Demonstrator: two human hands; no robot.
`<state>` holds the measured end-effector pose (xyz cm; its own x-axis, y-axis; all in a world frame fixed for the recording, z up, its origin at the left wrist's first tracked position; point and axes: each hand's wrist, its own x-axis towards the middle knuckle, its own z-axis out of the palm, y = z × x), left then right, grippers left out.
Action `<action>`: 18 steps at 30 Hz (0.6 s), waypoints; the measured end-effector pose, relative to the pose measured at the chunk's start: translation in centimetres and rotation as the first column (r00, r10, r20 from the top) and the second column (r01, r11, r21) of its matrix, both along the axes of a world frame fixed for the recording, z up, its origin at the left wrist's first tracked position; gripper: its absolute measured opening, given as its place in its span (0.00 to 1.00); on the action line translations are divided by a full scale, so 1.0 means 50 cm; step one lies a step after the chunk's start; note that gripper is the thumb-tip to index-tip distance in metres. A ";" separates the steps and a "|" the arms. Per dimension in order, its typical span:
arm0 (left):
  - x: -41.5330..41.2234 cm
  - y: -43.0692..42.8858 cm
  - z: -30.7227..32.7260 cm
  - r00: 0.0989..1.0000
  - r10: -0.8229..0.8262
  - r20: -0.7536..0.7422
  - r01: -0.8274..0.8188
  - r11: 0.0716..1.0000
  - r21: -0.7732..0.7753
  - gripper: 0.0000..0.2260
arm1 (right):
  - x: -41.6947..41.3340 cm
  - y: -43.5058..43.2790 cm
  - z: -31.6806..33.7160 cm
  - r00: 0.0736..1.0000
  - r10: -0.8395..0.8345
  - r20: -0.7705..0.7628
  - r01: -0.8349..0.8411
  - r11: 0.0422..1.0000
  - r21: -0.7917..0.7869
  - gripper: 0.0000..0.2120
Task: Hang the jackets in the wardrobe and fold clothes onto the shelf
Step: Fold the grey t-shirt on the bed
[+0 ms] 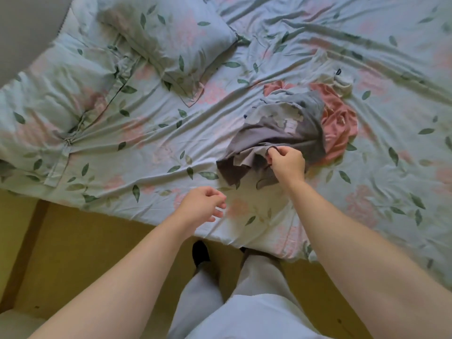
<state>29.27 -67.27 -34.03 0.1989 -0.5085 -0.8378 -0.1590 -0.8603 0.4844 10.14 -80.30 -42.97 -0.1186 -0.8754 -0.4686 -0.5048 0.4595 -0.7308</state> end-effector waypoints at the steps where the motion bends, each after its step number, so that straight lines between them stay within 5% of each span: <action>1: 0.007 -0.003 0.010 1.000 -0.025 0.002 0.025 0.999 -0.024 0.04 | 0.009 0.007 0.041 1.000 0.002 0.019 -0.001 0.999 -0.039 0.14; 4: 0.028 -0.013 0.037 0.996 -0.089 0.016 0.090 0.989 -0.116 0.05 | 0.050 0.032 0.166 0.993 0.042 0.106 -0.024 0.987 -0.161 0.14; 8: 0.065 -0.020 0.066 0.991 -0.117 0.064 0.129 0.960 -0.246 0.17 | 0.119 0.083 0.319 0.974 0.167 0.155 -0.114 0.946 -0.303 0.15; 13: 0.127 -0.017 0.120 0.908 -0.334 0.255 0.408 0.846 -0.344 0.33 | 0.179 0.139 0.458 0.906 0.130 0.403 -0.009 0.957 -0.290 0.21; 18: 0.142 0.023 0.152 0.781 -0.595 0.189 0.617 0.690 -0.380 0.20 | 0.215 0.172 0.543 0.900 0.156 0.406 -0.039 0.959 -0.282 0.10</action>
<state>36.38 -66.12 -26.43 -0.2383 -0.8150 -0.5281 -0.6082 -0.2987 0.7354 20.88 -71.72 -15.82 0.1304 -0.9692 -0.2087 -0.1555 0.1879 -0.9698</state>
